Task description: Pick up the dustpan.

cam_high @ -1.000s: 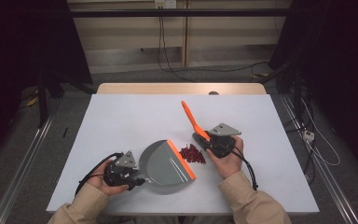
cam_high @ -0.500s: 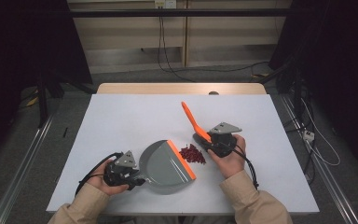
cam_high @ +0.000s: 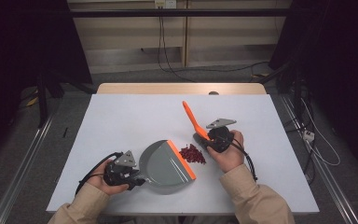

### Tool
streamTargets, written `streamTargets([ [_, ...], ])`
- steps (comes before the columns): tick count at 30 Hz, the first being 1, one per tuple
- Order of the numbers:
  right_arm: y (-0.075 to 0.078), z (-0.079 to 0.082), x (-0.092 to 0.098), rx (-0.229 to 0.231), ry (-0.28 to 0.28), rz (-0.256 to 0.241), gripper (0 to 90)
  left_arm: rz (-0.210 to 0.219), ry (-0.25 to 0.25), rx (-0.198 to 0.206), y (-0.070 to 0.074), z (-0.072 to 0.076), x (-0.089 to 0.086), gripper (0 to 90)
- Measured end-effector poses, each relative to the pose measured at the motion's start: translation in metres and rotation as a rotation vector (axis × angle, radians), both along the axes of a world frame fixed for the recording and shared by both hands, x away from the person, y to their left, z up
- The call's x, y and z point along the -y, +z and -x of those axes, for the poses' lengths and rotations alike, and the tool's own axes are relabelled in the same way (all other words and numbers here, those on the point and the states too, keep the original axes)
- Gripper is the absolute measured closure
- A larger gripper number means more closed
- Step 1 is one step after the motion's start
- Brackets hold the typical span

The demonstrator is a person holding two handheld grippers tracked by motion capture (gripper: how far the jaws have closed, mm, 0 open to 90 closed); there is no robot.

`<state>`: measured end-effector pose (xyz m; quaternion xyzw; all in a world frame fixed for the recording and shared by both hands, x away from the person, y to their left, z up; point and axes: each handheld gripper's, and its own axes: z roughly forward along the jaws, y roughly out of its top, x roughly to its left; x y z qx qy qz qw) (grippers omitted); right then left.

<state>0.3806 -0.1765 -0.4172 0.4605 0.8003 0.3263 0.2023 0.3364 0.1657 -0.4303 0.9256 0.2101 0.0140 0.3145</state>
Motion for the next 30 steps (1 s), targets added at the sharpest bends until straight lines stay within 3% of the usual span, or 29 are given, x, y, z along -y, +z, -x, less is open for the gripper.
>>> streamTargets([
  [11,-0.004,0.013,-0.013,0.043,-0.036,-0.001,71.3,0.033,0.036,-0.038,-0.003,0.0,-0.003,61.7],
  [19,-0.005,0.016,-0.016,0.053,-0.052,0.002,71.3,0.03,0.049,-0.038,0.001,0.005,-0.014,52.4],
  [28,-0.006,0.019,-0.024,0.06,-0.064,0.004,71.3,0.013,0.053,-0.048,0.005,0.007,-0.015,61.7],
  [30,-0.006,0.019,-0.025,0.052,-0.067,-0.022,71.3,0.005,0.052,-0.046,0.006,0.006,-0.014,62.0],
])
